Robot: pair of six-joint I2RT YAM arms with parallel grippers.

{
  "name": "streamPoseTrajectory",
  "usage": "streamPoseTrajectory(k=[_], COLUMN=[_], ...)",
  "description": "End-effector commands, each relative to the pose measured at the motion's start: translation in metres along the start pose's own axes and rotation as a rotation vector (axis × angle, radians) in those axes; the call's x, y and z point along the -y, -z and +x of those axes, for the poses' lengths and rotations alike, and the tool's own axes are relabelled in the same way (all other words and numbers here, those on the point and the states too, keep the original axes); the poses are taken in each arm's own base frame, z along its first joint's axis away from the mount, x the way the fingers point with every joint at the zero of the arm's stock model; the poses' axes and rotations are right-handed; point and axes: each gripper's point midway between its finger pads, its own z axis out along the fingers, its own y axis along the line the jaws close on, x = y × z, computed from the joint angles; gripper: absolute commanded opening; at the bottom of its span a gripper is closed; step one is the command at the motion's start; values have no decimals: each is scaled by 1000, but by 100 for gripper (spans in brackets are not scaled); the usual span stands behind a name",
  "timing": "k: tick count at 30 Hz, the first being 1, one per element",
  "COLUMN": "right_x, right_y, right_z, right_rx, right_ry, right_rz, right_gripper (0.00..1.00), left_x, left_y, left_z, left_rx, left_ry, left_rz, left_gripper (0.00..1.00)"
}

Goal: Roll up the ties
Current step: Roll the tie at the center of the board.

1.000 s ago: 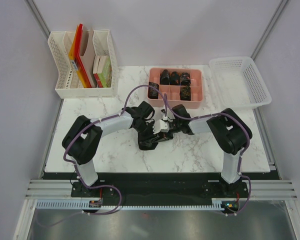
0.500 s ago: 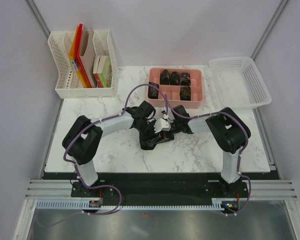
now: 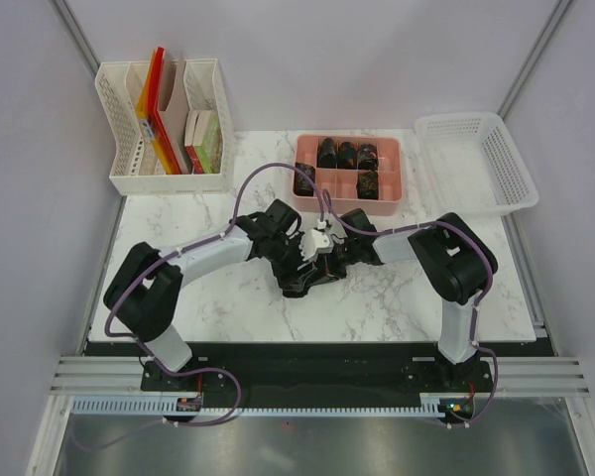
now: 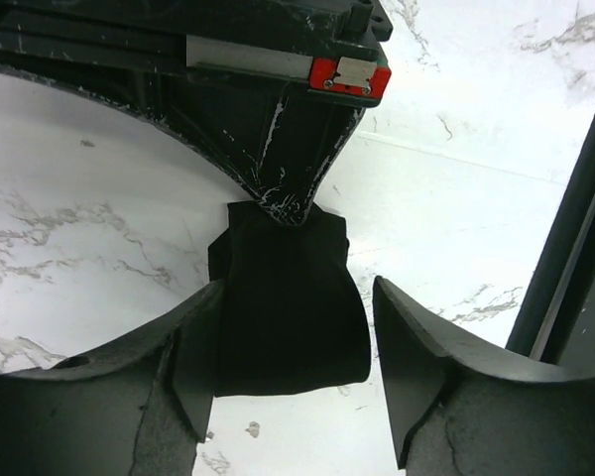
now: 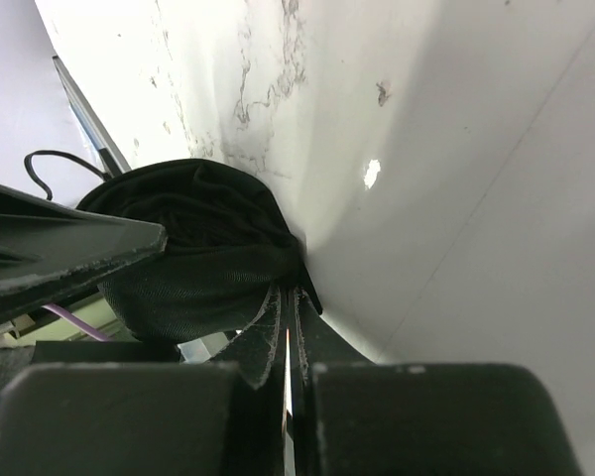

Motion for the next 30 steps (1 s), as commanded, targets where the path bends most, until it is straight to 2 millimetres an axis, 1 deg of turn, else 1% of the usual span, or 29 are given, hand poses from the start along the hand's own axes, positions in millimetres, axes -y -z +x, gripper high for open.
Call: streamPoseTrajectory(k=[1,8,12,15,16,17,19,20,22,23,24,25,26,27,29,30], right_x=[70,69,69,68,69,68,68,67,67,67,67,66,65,64,64,63], right_y=[-1,-1,0,0,0,0,0,0,0,0,0,0,0,0,0,0], right_z=[18,16,17,17,16,16,16,15,15,16,15,14,13,13,12,12], right_rx=[3,10,11,11,13,13,15,18,19,19,22,25,29,34,38,42], right_ry=[-54,-51,-51,-53,-54,-54,-54,-58,-58,-60,-61,-63,-64,-67,-70,-72], right_rz=[275,274,275,273,274,272,273,272,271,271,269,267,264,263,262,262], right_gripper=[0,0,0,0,0,0,0,0,0,0,0,0,0,0,0,0], left_x=[3,8,5,1,0,-7,-10,-16,-16,-17,-14,-12,-10,-7,-4,6], left_y=[12,26,31,37,39,45,52,60,66,68,68,70,70,75,77,75], left_z=[-4,-7,-5,1,3,5,8,9,12,13,20,15,13,8,6,1], left_rx=[44,96,109,117,122,138,159,179,181,173,137,142,152,176,184,178], left_ry=[111,221,257,335,385,428,535,573,721,770,829,907,946,968,1107,1153], left_rz=[-38,-75,-109,-131,-138,-158,-167,-187,-209,-226,-232,-220,-202,-194,-189,-128], left_gripper=[69,77,81,82,83,83,85,86,96,99,100,100,100,100,100,100])
